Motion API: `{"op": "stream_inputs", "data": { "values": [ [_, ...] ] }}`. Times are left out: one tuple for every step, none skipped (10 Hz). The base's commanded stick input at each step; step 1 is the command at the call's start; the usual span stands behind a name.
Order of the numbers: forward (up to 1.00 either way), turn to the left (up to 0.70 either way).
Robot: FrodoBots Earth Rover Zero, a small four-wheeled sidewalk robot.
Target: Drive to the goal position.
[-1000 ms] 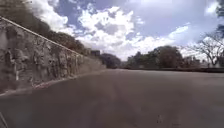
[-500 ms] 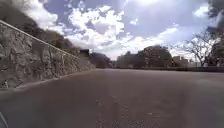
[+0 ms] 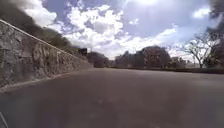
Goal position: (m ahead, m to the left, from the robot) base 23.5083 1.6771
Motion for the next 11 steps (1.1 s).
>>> {"op": "stream_inputs", "data": {
  "values": [
    [0.70,0.09],
    [0.70,0.00],
    [0.70,0.00],
    [0.70,0.00],
    [0.70,0.00],
    [0.70,0.00],
    [0.70,0.00],
    [0.70,0.00],
    [0.70,0.00],
    [0.70,0.00],
    [0.70,0.00]
  ]
}}
